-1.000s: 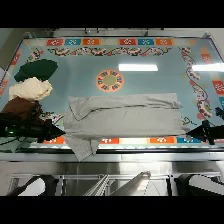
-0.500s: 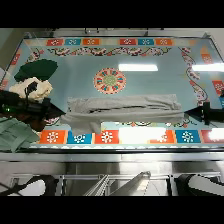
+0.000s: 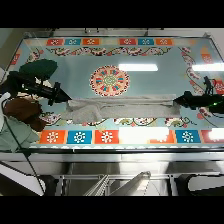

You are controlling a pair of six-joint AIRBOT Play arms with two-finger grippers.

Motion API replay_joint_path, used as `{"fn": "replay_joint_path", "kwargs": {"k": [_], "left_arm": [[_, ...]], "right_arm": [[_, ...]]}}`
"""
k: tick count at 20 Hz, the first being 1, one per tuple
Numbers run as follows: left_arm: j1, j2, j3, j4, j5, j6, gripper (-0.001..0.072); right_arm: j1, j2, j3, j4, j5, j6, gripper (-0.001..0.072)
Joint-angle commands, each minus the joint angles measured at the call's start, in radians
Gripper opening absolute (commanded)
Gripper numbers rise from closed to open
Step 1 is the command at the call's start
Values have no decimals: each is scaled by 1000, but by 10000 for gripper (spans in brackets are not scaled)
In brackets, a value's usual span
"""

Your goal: Fold the shirts.

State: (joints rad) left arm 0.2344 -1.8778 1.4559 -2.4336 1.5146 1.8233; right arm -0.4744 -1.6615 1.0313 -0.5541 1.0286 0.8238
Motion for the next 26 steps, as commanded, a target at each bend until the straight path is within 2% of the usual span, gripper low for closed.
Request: {"fn": "replay_joint_path", "kwargs": {"k": [1,5,6,7,8,9,10,11,12,13,15,18,25,26], "left_arm": [[-29,-142,90,8,25,-8,10],[-31,-184,201,6,23,67,3],[-31,-184,239,7,35,84,6],[-26,-184,282,7,49,77,15],[-18,-184,324,6,66,66,17],[-13,-184,369,-3,84,47,286],[-6,-184,410,-4,99,22,671],[-6,-184,454,-4,121,7,707],[-7,-184,491,-3,148,7,707],[-8,-184,523,-3,168,-3,706],[-21,-184,562,-3,176,-23,706],[-50,-183,562,-5,200,-31,705],[-145,-182,492,-5,206,-32,703],[-164,-182,492,-5,205,-32,638]], "right_arm": [[27,-56,14,-76,-45,-17,12],[27,-18,16,-162,-43,-17,13],[26,0,17,-187,-33,-17,86],[24,21,26,-217,-15,-12,337],[18,39,42,-245,13,-2,432],[9,58,65,-277,34,25,435],[-1,73,90,-308,47,53,437],[-12,80,117,-337,57,83,465],[-21,81,137,-348,73,108,578],[-31,81,147,-343,90,116,629],[-42,81,153,-333,124,116,618],[-74,64,153,-406,104,152,618],[-97,-106,153,-312,188,159,592],[-94,-121,153,-278,188,147,588]]}}
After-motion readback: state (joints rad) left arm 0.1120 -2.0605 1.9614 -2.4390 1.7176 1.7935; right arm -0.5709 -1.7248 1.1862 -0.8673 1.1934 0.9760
